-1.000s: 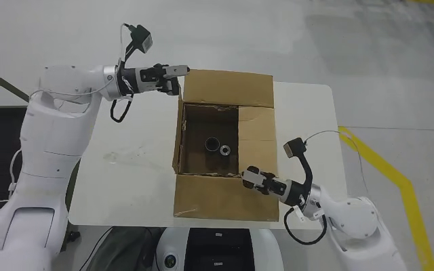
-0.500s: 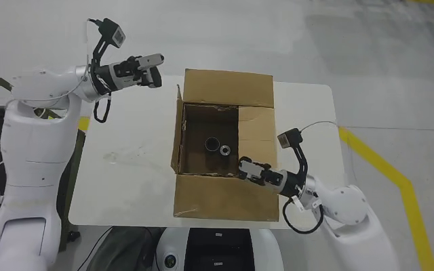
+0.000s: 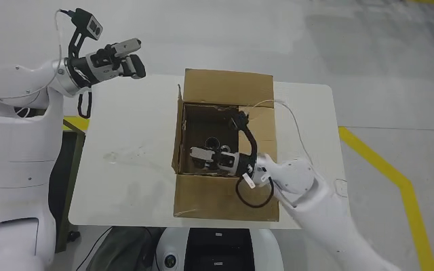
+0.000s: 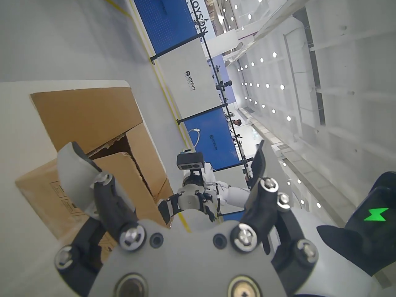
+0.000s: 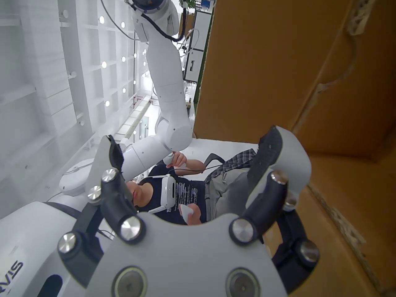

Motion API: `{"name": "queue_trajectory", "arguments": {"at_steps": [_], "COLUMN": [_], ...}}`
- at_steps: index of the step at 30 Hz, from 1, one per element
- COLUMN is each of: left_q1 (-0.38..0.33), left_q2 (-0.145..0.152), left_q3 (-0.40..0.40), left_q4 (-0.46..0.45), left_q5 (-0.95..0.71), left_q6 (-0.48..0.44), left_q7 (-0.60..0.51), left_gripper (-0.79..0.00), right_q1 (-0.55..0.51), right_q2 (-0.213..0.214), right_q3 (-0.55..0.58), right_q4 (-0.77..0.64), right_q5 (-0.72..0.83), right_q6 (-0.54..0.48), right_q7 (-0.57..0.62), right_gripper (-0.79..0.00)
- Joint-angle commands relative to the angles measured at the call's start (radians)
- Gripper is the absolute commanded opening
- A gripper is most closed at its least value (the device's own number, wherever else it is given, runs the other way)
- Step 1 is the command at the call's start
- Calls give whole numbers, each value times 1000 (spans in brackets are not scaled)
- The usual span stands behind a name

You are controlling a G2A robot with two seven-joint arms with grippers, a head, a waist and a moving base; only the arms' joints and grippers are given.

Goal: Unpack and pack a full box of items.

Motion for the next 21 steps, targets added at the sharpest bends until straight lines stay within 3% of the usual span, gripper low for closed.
{"name": "queue_trajectory", "arguments": {"at_steps": [1, 11, 16, 21], "left_q1": [-2, 11, 20, 12], "left_q2": [1, 2, 5, 1], "left_q3": [-2, 15, 21, 74], "left_q4": [-1, 32, 77, 158], "left_q5": [-8, -34, -31, -4], "left_q6": [-3, -20, -19, -3], "left_q7": [-2, -22, -41, -64], "left_gripper": [0, 0, 0, 0], "right_q1": [37, 193, 239, 237], "right_q2": [-16, -104, -137, -144], "right_q3": [-49, -251, -291, -285], "right_q4": [29, 173, 232, 226], "right_q5": [6, 38, 50, 41], "right_q6": [-2, 17, 19, 31], "right_q7": [-8, -21, -25, -29], "right_gripper": [0, 0, 0, 0]}}
